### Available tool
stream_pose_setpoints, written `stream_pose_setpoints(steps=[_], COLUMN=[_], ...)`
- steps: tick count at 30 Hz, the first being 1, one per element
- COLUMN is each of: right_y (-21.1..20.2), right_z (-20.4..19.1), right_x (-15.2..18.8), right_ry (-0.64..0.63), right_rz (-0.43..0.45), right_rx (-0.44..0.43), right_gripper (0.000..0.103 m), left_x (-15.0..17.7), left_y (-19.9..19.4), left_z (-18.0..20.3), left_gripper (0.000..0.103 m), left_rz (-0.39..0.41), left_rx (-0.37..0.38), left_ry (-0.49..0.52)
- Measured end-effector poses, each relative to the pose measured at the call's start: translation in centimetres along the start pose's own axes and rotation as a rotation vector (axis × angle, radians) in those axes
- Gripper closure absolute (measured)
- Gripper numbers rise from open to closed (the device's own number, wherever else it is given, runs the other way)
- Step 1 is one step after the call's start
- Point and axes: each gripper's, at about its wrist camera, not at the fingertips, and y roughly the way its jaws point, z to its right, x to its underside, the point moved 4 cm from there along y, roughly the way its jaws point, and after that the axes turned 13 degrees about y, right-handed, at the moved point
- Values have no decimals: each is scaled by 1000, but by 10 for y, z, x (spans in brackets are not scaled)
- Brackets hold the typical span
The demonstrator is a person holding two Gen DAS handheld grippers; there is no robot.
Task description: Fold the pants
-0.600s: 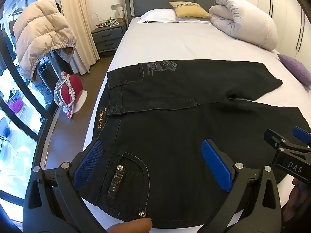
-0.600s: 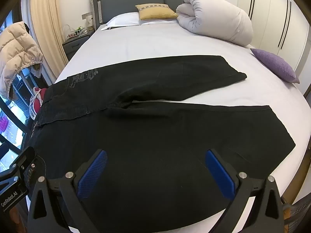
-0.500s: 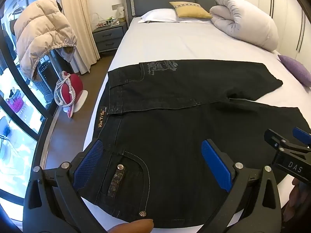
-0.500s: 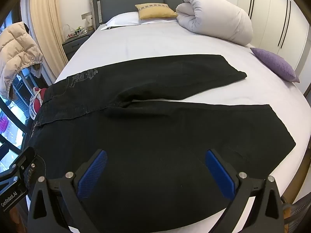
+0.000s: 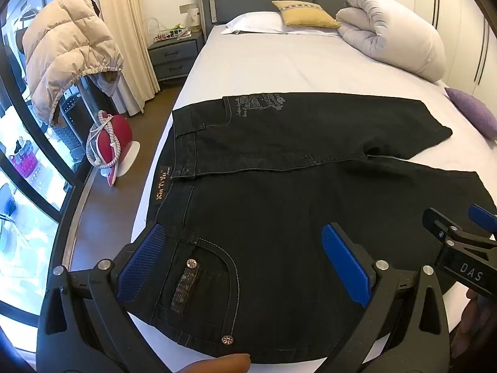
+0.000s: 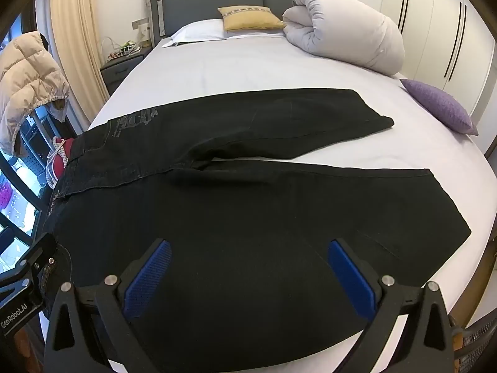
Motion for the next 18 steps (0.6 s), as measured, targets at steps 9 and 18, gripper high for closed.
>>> stream_pose_setpoints(steps=[9, 18], right_y=[1, 1], right_z=[0, 0], right_x=[3, 4], right_ry=[-3, -3], right_rz=[-2, -7], right_rx=[1, 3], right_gripper=[0, 0], left_x=[0, 2], left_y=[0, 2], left_z=[0, 1], left_gripper=[0, 0], left_rz=[-2, -8], left_rx=[-1, 0], left_ry=[1, 0])
